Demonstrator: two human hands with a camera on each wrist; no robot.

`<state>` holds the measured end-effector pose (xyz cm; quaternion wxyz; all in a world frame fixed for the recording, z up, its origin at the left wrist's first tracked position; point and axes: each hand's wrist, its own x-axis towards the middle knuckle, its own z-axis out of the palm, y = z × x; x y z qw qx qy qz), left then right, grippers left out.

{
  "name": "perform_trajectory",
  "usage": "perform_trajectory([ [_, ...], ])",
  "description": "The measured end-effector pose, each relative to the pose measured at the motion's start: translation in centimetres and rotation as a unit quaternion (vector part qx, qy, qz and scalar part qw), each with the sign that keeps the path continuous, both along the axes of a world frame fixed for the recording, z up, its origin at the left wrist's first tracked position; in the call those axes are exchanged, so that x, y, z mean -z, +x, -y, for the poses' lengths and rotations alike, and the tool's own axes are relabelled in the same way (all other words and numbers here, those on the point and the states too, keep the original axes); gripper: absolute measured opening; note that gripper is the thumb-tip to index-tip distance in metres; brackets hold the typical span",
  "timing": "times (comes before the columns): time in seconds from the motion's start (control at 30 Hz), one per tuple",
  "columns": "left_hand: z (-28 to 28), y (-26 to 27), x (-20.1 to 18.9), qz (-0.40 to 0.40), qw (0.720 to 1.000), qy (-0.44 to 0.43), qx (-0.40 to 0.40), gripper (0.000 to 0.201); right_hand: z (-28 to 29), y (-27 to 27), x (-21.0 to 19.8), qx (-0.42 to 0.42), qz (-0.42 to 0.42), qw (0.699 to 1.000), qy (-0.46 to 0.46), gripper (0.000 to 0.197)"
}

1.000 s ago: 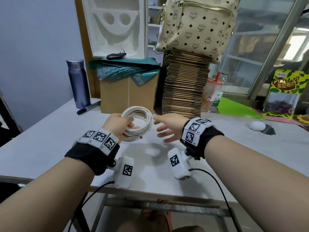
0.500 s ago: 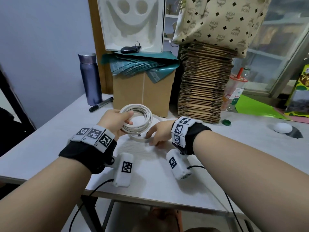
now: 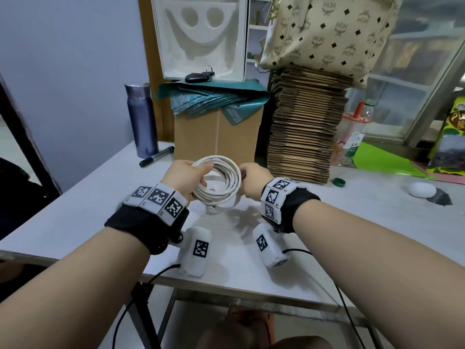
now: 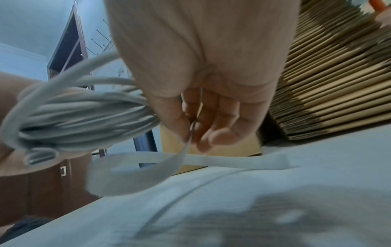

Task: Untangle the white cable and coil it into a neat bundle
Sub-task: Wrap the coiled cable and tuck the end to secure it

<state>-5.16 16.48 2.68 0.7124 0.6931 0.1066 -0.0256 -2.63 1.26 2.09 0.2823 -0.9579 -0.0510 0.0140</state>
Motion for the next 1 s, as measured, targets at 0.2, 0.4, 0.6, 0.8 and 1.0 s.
perform_trajectory([
  [0.2, 2.3, -1.3, -1.1, 0.010, 0.999, -0.025, 0.036, 0.006, 2.8, -1.7, -0.7, 0.083, 0.012, 0.971, 0.225, 0.022],
  [0.4, 5.5, -3.1, -3.0, 0.041, 0.989, -0.044, 0.133, 0.010, 6.5, -3.3, -2.3, 0.084, -0.036, 0.936, 0.340, 0.014],
  [0.6, 8.0, -4.0, -3.6, 0.039, 0.989, -0.057, 0.131, 0.014, 8.5, -5.6, -3.7, 0.016, -0.099, 0.886, 0.453, 0.037],
  [0.8, 9.6, -4.4, -3.6, 0.054, 0.989, -0.102, 0.094, 0.027, 9.6, -6.5, -4.1, 0.072, -0.110, 0.825, 0.550, 0.014],
  [1.0, 10.8, -4.8, -3.6, 0.080, 0.986, -0.109, 0.092, 0.021, 10.7, -6.5, -4.2, 0.129, -0.074, 0.838, 0.526, 0.015],
])
